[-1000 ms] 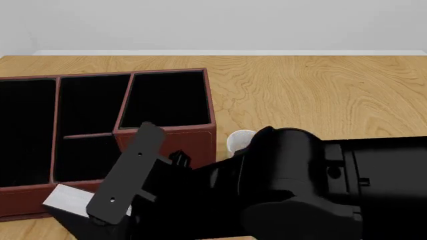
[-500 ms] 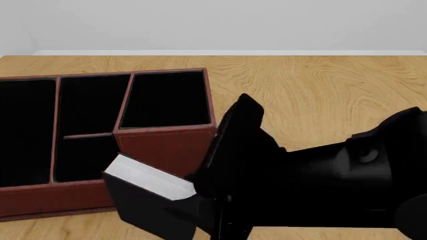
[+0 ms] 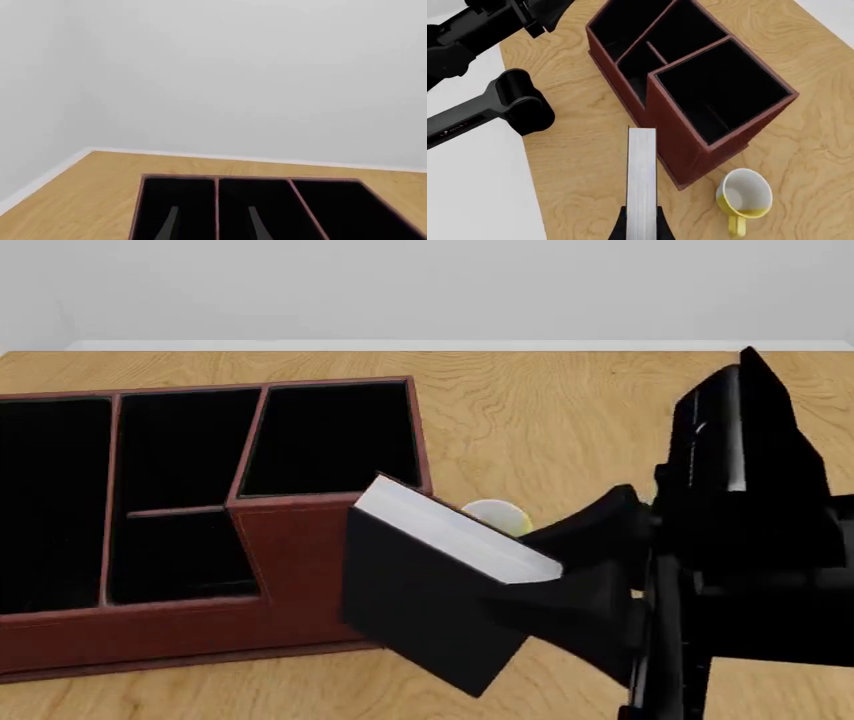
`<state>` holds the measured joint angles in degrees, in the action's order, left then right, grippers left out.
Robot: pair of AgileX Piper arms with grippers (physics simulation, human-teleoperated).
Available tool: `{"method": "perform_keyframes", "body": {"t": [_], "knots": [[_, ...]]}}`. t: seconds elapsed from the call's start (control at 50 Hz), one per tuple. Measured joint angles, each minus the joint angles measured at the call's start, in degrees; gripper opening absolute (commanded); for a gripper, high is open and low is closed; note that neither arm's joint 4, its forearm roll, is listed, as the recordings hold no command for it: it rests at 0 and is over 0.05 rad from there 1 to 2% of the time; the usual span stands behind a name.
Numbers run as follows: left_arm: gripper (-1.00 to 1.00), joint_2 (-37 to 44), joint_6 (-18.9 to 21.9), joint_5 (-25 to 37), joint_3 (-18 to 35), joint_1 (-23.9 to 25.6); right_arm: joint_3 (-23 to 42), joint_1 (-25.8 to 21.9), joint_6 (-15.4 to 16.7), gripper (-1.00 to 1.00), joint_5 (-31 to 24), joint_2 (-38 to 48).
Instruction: Pick up the book and place it in the right compartment of the caddy.
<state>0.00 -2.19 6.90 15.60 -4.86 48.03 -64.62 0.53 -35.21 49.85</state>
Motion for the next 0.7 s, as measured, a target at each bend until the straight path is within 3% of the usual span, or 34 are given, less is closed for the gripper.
{"method": "perform_keyframes", "body": {"t": [0.4, 0.7], "knots": [[1.00, 0.0, 1.0, 1.9, 0.1, 6.1, 0.0, 6.5, 1.5, -1.00, -12.1, -11.8], [1.00, 0.0, 2.5, 7.6, 2.2, 12.1, 6.5, 13.3, 5.7, -1.00, -24.8, -18.4]]}}
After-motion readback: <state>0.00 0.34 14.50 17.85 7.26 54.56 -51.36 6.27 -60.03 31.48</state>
